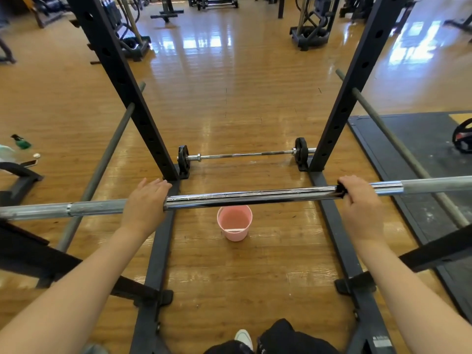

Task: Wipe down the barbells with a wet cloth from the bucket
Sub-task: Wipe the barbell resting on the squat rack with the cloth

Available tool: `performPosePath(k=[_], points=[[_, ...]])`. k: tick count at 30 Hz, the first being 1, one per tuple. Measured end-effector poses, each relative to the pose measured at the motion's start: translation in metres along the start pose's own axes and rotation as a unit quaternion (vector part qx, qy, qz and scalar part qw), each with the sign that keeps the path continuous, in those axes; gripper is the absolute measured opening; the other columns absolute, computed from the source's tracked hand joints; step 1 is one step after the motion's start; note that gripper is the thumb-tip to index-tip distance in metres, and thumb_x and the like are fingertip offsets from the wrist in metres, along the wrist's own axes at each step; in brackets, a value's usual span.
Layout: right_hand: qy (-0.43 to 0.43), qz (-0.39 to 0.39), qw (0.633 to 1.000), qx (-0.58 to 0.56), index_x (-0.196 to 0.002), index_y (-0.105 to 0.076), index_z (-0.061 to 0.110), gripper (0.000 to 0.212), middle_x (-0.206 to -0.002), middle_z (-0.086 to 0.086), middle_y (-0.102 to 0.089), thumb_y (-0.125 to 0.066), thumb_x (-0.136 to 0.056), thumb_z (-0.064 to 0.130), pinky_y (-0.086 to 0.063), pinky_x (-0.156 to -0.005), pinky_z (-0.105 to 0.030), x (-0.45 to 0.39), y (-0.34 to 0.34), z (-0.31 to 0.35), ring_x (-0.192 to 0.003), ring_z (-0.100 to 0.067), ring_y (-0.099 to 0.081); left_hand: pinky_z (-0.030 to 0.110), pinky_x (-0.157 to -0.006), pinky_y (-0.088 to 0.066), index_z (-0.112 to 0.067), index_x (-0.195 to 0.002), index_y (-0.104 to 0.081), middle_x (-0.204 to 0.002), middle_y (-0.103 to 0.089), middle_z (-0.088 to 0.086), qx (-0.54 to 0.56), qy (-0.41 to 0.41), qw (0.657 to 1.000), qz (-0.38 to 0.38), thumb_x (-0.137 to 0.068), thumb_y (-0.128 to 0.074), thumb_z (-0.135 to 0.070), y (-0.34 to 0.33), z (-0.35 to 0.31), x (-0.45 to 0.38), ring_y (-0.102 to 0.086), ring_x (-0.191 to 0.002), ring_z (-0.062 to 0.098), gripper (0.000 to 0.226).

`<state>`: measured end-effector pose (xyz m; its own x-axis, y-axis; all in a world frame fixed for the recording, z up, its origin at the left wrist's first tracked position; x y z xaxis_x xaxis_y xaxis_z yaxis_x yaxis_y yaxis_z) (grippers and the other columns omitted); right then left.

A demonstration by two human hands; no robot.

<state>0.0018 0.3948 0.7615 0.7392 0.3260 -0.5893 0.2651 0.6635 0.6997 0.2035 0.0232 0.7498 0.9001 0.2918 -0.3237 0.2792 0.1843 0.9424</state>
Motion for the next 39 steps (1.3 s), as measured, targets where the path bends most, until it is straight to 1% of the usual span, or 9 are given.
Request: performPosePath(k=[6,9,11,14,21,27,31,34,39], points=[[0.065,0.057,0.995,0.051,-0.116,-0.059,-0.009,0.038,-0.119,-0.026,-0.060,-0.059,-0.079,-0.017,-0.040,-0.100,-0.057,0.014,-0.010,-0.004,-0.116,-0.042,-0.053,0.053,-0.095,-0.043,0.004,-0.101,-0.068,-0.100,-0.070,0.021,-0.004,0.002,1.000,-0.016,-0.053,-0.078,0.015,0.002,-0.001,0.001,-0.067,-0.099,0.035,0.050],[-0.043,0.052,0.995,0.073,-0.114,-0.060,-0.010,0.035,-0.115,-0.026,-0.061,-0.053,-0.080,-0.017,-0.035,-0.102,-0.061,-0.001,0.006,-0.022,-0.118,-0.044,-0.050,0.054,-0.093,-0.044,0.005,-0.100,-0.068,-0.098,-0.070,0.020,-0.004,-0.001,1.000,-0.026,-0.053,-0.078,0.015,0.003,-0.002,0.001,-0.067,-0.097,0.036,0.049],[-0.057,0.069,0.992,0.086,-0.111,-0.061,-0.009,0.035,-0.113,-0.025,-0.063,-0.054,-0.078,-0.017,-0.033,-0.103,-0.061,-0.004,-0.002,-0.005,-0.118,-0.043,-0.051,0.054,-0.092,-0.045,0.005,-0.098,-0.069,-0.097,-0.071,0.020,-0.006,-0.004,0.999,-0.033,-0.053,-0.079,0.014,0.003,-0.003,0.001,-0.067,-0.096,0.036,0.048],[-0.001,0.122,0.991,0.051,-0.116,-0.060,-0.006,0.043,-0.119,-0.021,-0.061,-0.056,-0.076,-0.019,-0.028,-0.109,-0.056,0.006,-0.029,0.036,-0.123,-0.037,-0.049,0.054,-0.091,-0.045,0.004,-0.098,-0.069,-0.096,-0.071,0.020,-0.008,-0.003,1.000,-0.030,-0.051,-0.080,0.014,0.004,-0.002,0.000,-0.068,-0.095,0.035,0.048],[-0.027,0.178,0.984,-0.009,-0.137,-0.043,0.002,0.062,-0.144,-0.011,-0.040,-0.051,-0.080,-0.021,-0.017,-0.115,-0.040,0.009,-0.016,0.019,-0.141,-0.024,-0.024,0.053,-0.094,-0.044,0.002,-0.100,-0.068,-0.096,-0.071,0.018,-0.010,0.007,1.000,-0.001,-0.054,-0.079,0.012,0.004,-0.003,0.000,-0.067,-0.097,0.035,0.048],[-0.041,0.037,0.998,-0.024,-0.122,-0.055,-0.008,0.040,-0.134,-0.023,-0.050,-0.052,-0.083,-0.017,-0.031,-0.103,-0.038,0.003,0.017,0.007,-0.125,-0.029,-0.045,0.054,-0.095,-0.042,0.001,-0.102,-0.066,-0.094,-0.071,0.017,-0.015,0.013,0.999,0.025,-0.056,-0.079,0.011,0.002,-0.003,0.000,-0.067,-0.098,0.034,0.049],[-0.017,0.086,0.996,-0.003,-0.119,-0.058,-0.008,0.040,-0.123,-0.022,-0.058,-0.057,-0.080,-0.017,-0.034,-0.103,-0.038,0.008,-0.002,0.010,-0.119,-0.035,-0.053,0.055,-0.094,-0.044,0.002,-0.101,-0.065,-0.093,-0.070,0.019,-0.014,0.005,0.999,0.035,-0.055,-0.078,0.012,0.002,-0.005,0.000,-0.067,-0.096,0.036,0.049],[0.023,0.108,0.994,0.014,-0.122,-0.055,-0.009,0.048,-0.126,-0.024,-0.055,-0.061,-0.075,-0.020,-0.033,-0.104,-0.042,0.015,-0.013,0.019,-0.121,-0.038,-0.050,0.053,-0.096,-0.042,0.003,-0.107,-0.064,-0.106,-0.068,0.021,-0.019,-0.001,1.000,0.016,-0.055,-0.077,0.014,0.001,-0.004,0.001,-0.065,-0.103,0.036,0.054],[0.072,0.120,0.988,0.065,-0.120,-0.057,-0.007,0.050,-0.123,-0.024,-0.058,-0.065,-0.072,-0.020,-0.034,-0.102,-0.042,0.012,-0.018,0.021,-0.117,-0.038,-0.054,0.042,-0.116,-0.015,0.004,-0.112,-0.063,-0.122,-0.060,0.024,-0.049,0.006,0.999,0.003,-0.062,-0.073,0.015,-0.004,-0.001,0.001,-0.054,-0.119,0.039,0.052]])
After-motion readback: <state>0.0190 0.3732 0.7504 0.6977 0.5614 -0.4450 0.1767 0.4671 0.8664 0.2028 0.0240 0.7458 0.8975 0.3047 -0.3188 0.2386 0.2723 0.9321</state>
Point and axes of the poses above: each hand's wrist, its own x-axis away from the middle knuckle, its own y-axis out of the back of the hand, z = x × y, the point moved 6 cm from there along -x, towards the middle knuckle
